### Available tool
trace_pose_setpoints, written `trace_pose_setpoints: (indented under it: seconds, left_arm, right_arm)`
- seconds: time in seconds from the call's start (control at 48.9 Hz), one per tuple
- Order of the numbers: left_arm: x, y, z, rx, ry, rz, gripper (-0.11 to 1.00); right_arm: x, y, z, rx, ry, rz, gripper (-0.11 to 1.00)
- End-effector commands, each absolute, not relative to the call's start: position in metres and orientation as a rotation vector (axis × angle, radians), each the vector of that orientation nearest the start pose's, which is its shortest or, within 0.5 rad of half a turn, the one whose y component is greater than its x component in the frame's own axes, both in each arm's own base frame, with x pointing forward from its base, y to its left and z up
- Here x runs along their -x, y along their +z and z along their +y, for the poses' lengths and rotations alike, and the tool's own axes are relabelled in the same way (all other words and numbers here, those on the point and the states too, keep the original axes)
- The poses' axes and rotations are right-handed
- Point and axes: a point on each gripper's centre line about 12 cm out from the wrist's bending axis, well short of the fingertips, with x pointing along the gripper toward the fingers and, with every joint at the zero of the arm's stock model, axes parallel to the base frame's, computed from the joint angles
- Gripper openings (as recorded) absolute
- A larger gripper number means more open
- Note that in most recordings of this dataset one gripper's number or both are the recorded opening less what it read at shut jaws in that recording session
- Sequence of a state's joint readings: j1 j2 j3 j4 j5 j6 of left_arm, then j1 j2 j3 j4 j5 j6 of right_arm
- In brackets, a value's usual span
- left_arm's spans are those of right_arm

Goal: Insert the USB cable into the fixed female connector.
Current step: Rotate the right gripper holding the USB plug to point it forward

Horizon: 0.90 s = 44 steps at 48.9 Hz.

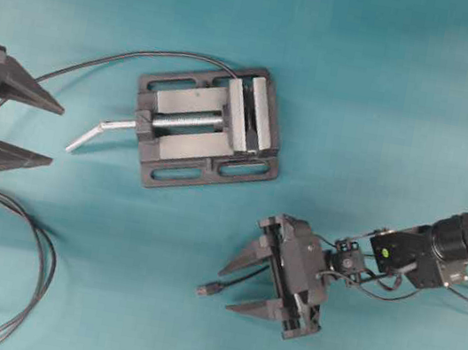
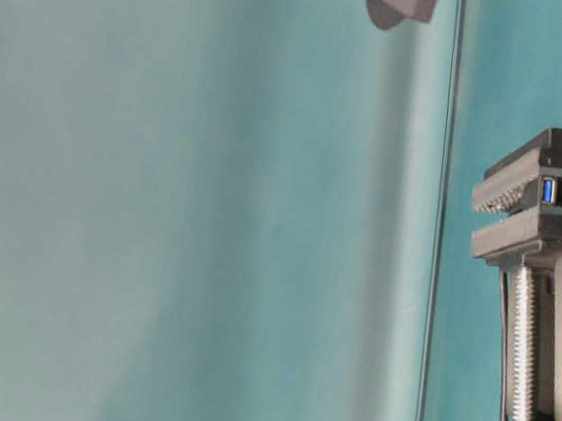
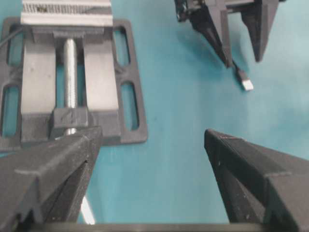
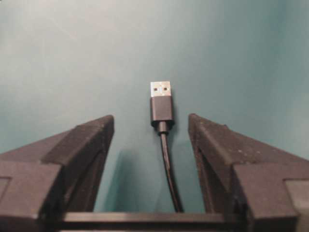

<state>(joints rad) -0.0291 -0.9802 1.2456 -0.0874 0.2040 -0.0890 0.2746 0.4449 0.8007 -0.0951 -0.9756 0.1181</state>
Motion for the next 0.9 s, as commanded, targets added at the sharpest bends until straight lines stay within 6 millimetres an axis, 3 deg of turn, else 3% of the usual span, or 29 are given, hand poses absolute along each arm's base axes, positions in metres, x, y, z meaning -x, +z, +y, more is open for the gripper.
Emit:
trace_pose_setpoints:
  seconds: [0.0, 0.307, 0.511, 0.593, 0.736, 0.879]
  left_arm:
    - [-0.178, 0.214, -0.008, 0.174, -0.007, 0.470, 1.00]
    - [-0.176, 0.209, -0.008, 0.175, -0.005, 0.484, 1.00]
    - [-0.176, 0.207, -0.008, 0.175, -0.005, 0.489, 1.00]
    - [-0.176, 0.207, -0.008, 0.175, -0.005, 0.487, 1.00]
    - [-0.176, 0.206, -0.008, 0.175, -0.006, 0.492, 1.00]
    - [-0.176, 0.206, -0.008, 0.175, -0.005, 0.490, 1.00]
  right_arm:
    - [-0.382, 0.062, 0.118, -0.044, 0.343, 0.252, 0.63]
    - [-0.395, 0.056, 0.120, -0.040, 0.339, 0.259, 0.57]
    - [-0.390, 0.045, 0.119, -0.030, 0.339, 0.291, 0.54]
    - [-0.385, 0.040, 0.116, -0.024, 0.336, 0.312, 0.46]
    - [-0.378, 0.035, 0.113, -0.001, 0.340, 0.332, 0.20]
    - [-0.378, 0.033, 0.114, 0.037, 0.354, 0.349, 0.20]
